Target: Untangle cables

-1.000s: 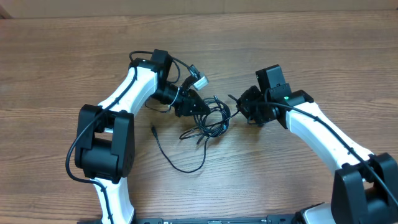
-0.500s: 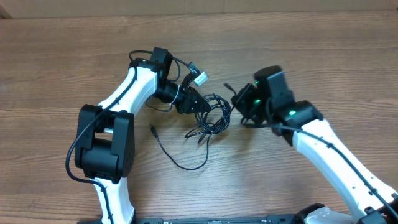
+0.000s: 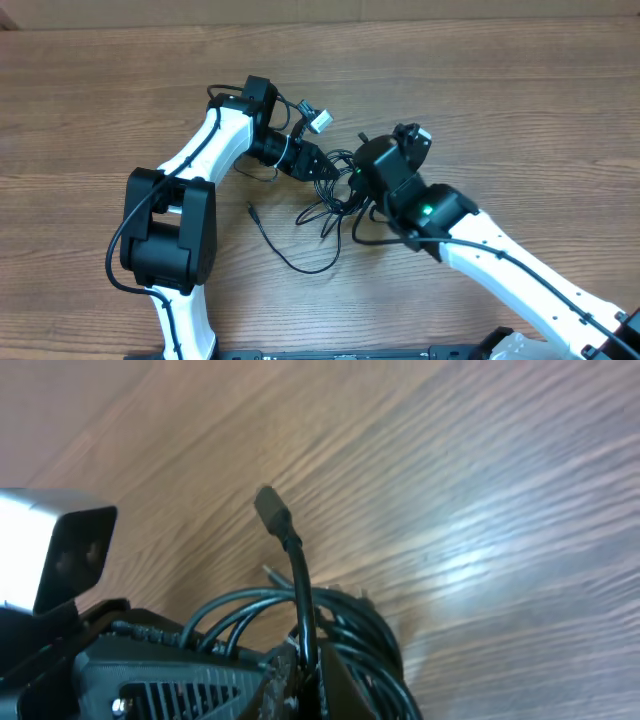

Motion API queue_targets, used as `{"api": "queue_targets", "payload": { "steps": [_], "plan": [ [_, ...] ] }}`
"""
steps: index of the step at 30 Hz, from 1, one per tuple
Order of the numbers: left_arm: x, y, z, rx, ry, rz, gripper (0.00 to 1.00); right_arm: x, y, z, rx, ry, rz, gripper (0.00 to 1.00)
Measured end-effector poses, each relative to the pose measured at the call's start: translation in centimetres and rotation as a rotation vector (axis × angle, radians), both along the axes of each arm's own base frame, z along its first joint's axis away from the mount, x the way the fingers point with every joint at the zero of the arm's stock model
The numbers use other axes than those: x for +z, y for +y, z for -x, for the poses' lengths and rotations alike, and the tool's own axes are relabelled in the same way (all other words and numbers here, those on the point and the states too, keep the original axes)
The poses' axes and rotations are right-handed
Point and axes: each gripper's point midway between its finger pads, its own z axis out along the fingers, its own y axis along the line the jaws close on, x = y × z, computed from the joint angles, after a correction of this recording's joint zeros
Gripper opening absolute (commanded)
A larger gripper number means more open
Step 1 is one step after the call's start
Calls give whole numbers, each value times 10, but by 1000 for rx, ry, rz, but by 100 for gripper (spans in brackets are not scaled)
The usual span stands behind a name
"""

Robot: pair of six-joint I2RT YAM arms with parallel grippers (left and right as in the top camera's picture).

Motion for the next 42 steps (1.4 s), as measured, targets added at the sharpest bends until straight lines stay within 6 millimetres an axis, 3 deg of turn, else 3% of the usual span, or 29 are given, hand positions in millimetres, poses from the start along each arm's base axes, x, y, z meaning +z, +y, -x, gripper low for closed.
{"api": "queue_targets", "payload": {
  "steps": [5,8,15,16,17,21,24,28,31,42],
  "plan": [
    [0,0,0,7,12,-3,4,4,1,2,-18,-55,67,4],
    [0,0,0,7,13,-3,4,-4,2,1,-28,-52,98,4],
    [0,0,0,8,13,-3,4,-26,8,-10,-29,-46,143,32],
    [0,0,0,9,13,-3,4,-24,9,-11,-25,-57,142,45],
    [0,0,-1,9,11,-2,4,-22,11,-13,-13,-65,146,49],
    [0,-1,-4,13,-3,1,4,-11,15,-15,59,-86,184,60],
    [0,-2,-8,34,7,0,4,8,23,-10,142,-104,172,68],
    [-3,-2,-16,106,75,-40,4,47,28,5,239,-133,103,90],
    [-12,4,-21,194,168,-122,4,55,29,20,299,-108,84,96],
    [-33,19,-35,433,348,-300,4,-5,54,56,484,156,37,98]
  ]
}}
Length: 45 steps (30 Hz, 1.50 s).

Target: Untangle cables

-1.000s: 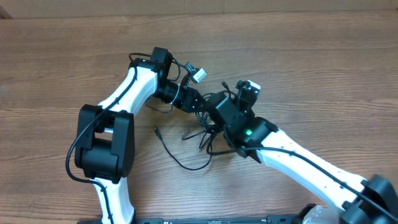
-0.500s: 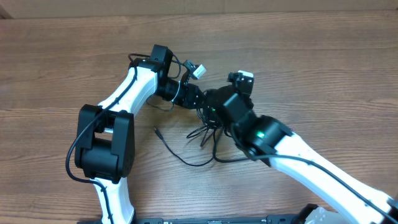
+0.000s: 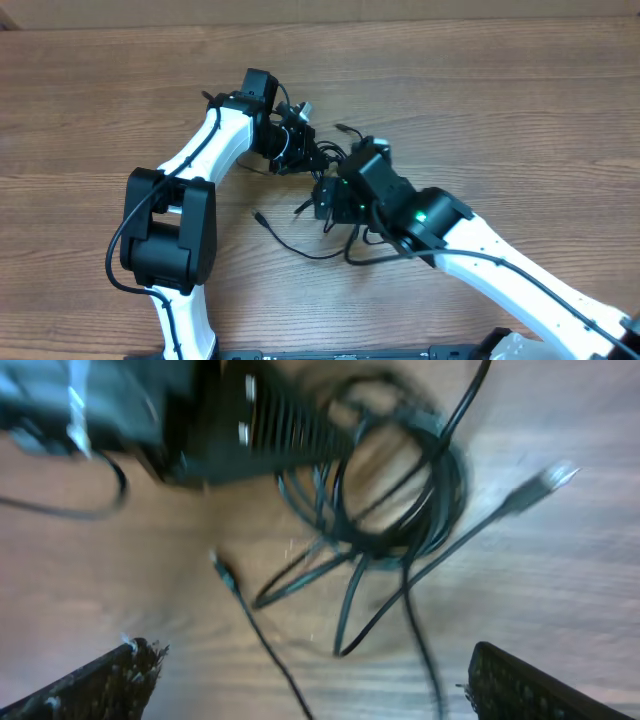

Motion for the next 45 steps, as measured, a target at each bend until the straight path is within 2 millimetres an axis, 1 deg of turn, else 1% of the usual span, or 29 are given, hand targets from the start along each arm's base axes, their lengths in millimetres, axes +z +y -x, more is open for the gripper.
{"api": "queue_targets", "payload": {
  "steps": [4,6,11,15,19,22,24,28,30,31,32,33,34,35,37,39,43,45],
  "plan": [
    [-1,1,-1,31,26,-12,4,-26,15,8,52,100,-15,93],
    [-1,1,-1,43,37,-15,4,-35,19,11,59,142,-19,91],
    [-2,1,-1,53,47,-17,4,-56,23,17,40,225,-15,90],
    [-2,1,-1,60,54,-17,4,-63,25,18,31,249,-15,87],
    [-2,1,-1,61,55,-18,4,-68,26,18,23,262,-14,77],
    [-2,1,-1,62,56,-18,4,-70,28,16,21,261,-18,67],
    [-2,1,-1,63,57,-18,4,-70,29,14,20,253,-23,63],
    [-2,1,-1,63,57,-18,4,-73,29,9,-7,236,-8,64],
    [-2,1,-1,63,57,-18,4,-80,30,7,-30,231,-2,63],
    [-2,1,-1,63,57,-18,4,-84,32,7,-37,233,-1,62],
    [-2,1,-1,63,57,-18,4,-89,33,7,-44,238,3,51],
    [-2,1,-1,63,57,-18,4,-95,34,8,-53,247,8,35],
    [-2,1,-1,63,57,-18,4,-101,35,8,-66,255,15,15],
    [-2,1,-1,63,57,-18,4,-106,36,10,-64,261,23,4],
    [-2,1,-1,63,57,-18,4,-115,36,10,-73,273,33,4],
    [-2,2,-2,64,55,-21,4,-116,36,11,-77,283,25,4],
    [-8,7,-6,65,22,-65,4,-111,43,15,-22,308,-16,4],
    [-10,10,-9,49,-14,-86,4,-101,47,18,22,326,-62,4]
  ]
}}
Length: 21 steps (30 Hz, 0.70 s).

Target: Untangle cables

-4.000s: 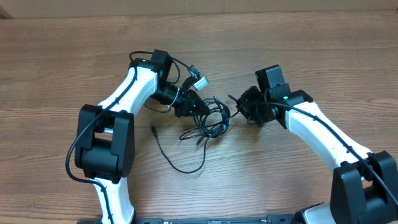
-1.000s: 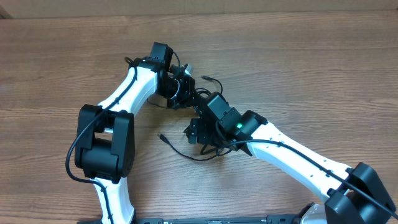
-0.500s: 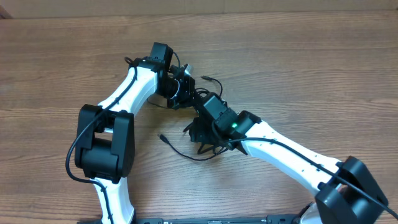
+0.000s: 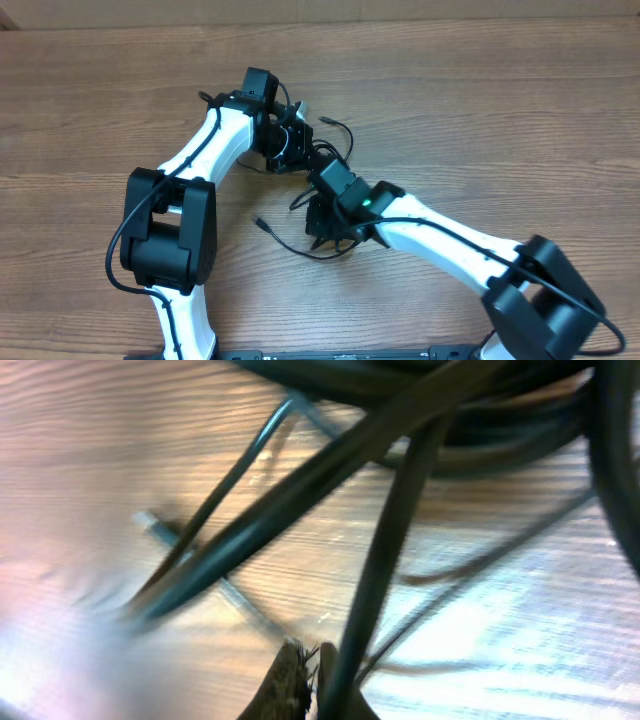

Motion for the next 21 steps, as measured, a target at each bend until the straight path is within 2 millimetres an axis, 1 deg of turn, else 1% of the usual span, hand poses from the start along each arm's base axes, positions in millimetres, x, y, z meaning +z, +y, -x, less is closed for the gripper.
{"api": "queue_targets", "payload": {
  "steps": [1,3,5,6,9,11,13,14,19,21],
  "plan": [
    [-1,1,-1,-12,-16,-8,4,7,2,1,19,4,-31,4],
    [-2,3,-2,-41,-48,-21,4,30,4,0,52,2,-118,4],
    [-3,4,-2,-68,-73,-28,4,58,5,-5,72,-16,-209,4],
    [-3,4,-2,-81,-85,-29,4,78,4,-10,80,-35,-271,4],
    [-3,4,-2,-101,-103,-28,4,118,-4,-17,88,-69,-393,4],
    [-3,4,-2,-107,-108,-28,4,139,-14,-21,85,-80,-459,4],
    [-3,4,-2,-113,-113,-28,4,148,-22,-24,80,-76,-499,4],
    [-3,4,-2,-116,-117,-28,4,150,-26,-24,75,-65,-511,4],
    [-4,4,-3,-126,-127,-32,4,139,-39,-16,42,20,-480,11],
    [-4,5,-3,-131,-132,-36,4,132,-44,-12,25,47,-443,11]
  ]
}}
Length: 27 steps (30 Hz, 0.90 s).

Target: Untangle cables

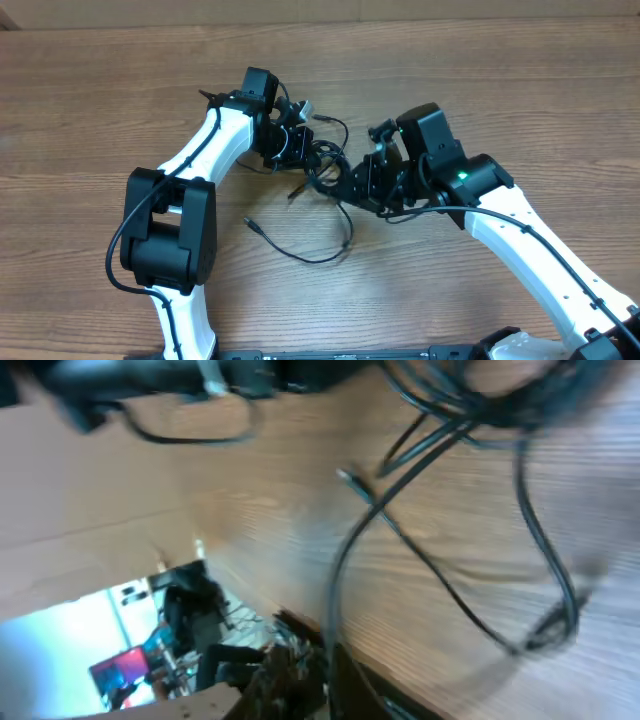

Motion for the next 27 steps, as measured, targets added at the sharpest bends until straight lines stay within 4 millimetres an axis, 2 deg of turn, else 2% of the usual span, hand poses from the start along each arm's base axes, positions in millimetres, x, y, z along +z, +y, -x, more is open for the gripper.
{"api": "queue_targets", "payload": {
  "steps": [5,9,13,14,16,19,23,27],
  "plan": [
    [-1,1,-1,-6,-9,-8,4,-23,-22,5,-64,54,150,11],
    [-1,1,-1,-6,-10,-10,4,-38,-41,1,-121,48,270,13],
    [-1,1,-1,-7,-10,-10,4,-41,-44,-1,-133,34,300,16],
    [-1,1,-1,-7,-10,-9,4,-41,-44,-1,-133,32,303,22],
    [-1,1,0,-4,-6,-5,4,-41,-40,2,-124,27,306,29],
    [0,0,1,38,36,2,4,-39,-28,5,-127,27,293,31],
    [0,0,5,133,137,-1,4,-29,0,5,-127,-9,230,36],
    [0,0,4,180,172,3,4,-14,32,8,-90,-80,155,35]
  ]
}}
